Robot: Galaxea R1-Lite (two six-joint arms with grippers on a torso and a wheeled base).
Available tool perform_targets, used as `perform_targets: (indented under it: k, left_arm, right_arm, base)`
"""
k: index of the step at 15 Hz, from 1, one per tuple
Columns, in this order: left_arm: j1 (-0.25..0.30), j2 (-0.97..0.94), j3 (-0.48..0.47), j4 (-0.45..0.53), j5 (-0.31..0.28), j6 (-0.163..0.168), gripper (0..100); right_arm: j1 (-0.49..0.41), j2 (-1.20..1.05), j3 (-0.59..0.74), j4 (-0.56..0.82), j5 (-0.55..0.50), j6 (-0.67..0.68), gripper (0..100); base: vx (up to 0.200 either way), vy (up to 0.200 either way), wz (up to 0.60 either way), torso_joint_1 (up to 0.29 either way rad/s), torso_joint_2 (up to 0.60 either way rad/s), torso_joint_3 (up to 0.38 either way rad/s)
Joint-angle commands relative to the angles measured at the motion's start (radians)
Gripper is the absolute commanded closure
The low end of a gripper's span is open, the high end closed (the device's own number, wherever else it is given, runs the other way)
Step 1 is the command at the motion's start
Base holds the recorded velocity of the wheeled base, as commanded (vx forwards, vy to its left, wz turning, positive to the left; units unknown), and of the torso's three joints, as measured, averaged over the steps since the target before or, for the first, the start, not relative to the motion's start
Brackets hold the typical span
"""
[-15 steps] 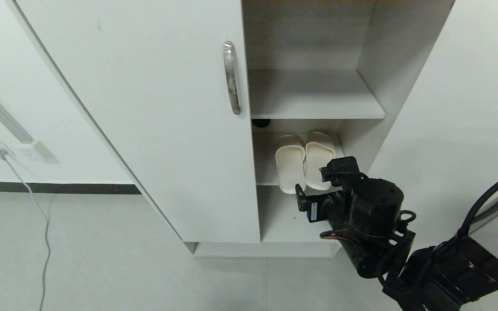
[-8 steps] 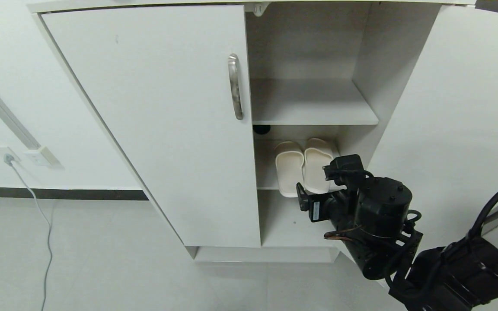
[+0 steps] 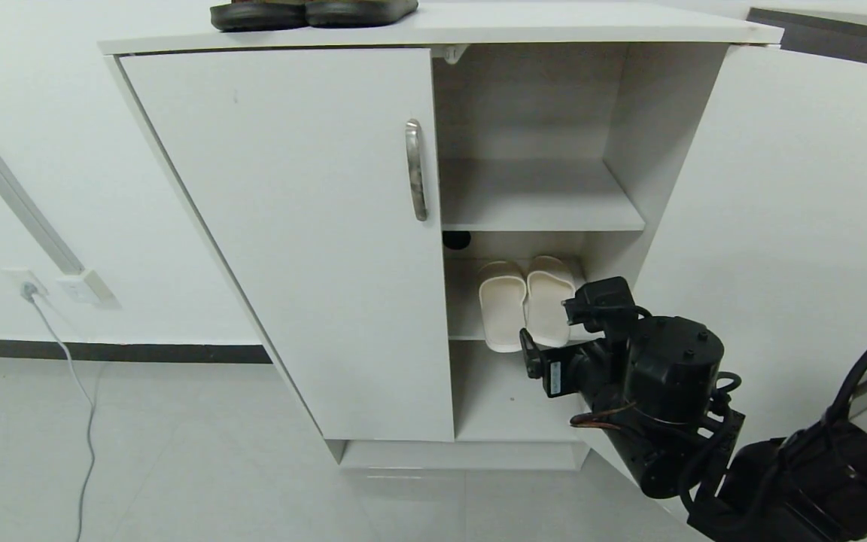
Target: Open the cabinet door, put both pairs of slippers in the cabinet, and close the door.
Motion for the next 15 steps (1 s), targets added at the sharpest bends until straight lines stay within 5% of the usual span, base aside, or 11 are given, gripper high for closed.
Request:
perform_targets:
  k: [1,4,15]
  left_arm:
    - [0.000,0.000,0.000,0.000,-0.001,-0.002,100]
    - [0.000,0.000,0.000,0.000,-0.001,0.000,100]
    - [0.000,0.001,0.000,0.000,-0.001,0.000,100]
  right_arm:
    - [0.000,0.002,0.008,0.000,0.000,-0.004,0]
    - [-0.001,-0.006,0.028,-0.008,0.026,-0.011,0]
    - [-0.004,-0.007,0.045,-0.008,0.037,-0.034,0]
  base:
    - [0.000,0.000,0.00,0.000,0.00,0.000]
    - [0.000,0.000,0.00,0.000,0.00,0.000]
    - [0.000,0.200,0.00,0.004,0.00,0.006]
